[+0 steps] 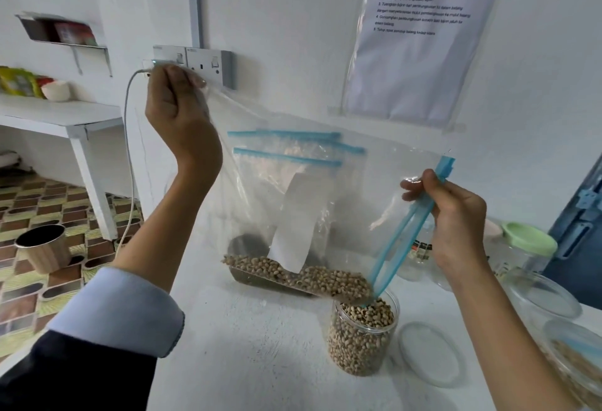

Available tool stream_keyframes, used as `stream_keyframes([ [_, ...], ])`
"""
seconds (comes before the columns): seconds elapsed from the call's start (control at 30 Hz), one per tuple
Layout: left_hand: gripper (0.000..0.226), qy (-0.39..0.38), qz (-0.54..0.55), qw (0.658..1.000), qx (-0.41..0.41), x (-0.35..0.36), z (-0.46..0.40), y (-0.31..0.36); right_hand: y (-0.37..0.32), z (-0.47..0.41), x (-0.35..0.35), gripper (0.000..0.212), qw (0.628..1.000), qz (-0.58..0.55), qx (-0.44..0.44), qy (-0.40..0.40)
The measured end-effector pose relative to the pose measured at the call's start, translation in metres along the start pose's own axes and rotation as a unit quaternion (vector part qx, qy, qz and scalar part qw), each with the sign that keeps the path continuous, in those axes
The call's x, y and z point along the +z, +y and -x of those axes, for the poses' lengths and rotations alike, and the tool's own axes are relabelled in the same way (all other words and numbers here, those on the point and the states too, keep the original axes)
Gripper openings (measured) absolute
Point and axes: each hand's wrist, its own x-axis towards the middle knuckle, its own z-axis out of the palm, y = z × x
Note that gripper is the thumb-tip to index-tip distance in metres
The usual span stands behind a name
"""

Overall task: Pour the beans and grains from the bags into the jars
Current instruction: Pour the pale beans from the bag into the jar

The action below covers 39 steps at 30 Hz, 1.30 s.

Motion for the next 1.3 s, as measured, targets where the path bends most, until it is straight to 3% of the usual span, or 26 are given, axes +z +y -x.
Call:
stream_keyframes([
  [0.37,0.025,0.011,0.018,1.000,0.002,0.006,-0.003,0.004,-0.002,0.005,-0.002,0.025,1.000,-0.001,-0.008,0.026],
  [0.47,0.024,0.007,0.014,1.000,0.014,0.007,-0.004,0.006,-0.001,0.006,0.001,0.023,1.000,0.016,0.013,-0.006],
  [0.57,0.025,0.012,0.017,1.000,0.008,0.007,-0.002,0.008,0.003,0.006,0.001,0.024,1.000,-0.001,0.008,0.023],
  [0.67,0.023,0.006,0.004,1.000,0.012,0.005,-0.003,0.008,0.004,0.005,0.003,0.022,1.000,-0.014,0.025,-0.011],
  [1.3,0.024,0.000,-0.006,1.000,0.031,0.004,0.002,0.010,0.003,-0.005,-0.004,0.023,1.000,-0.008,0.012,-0.022],
])
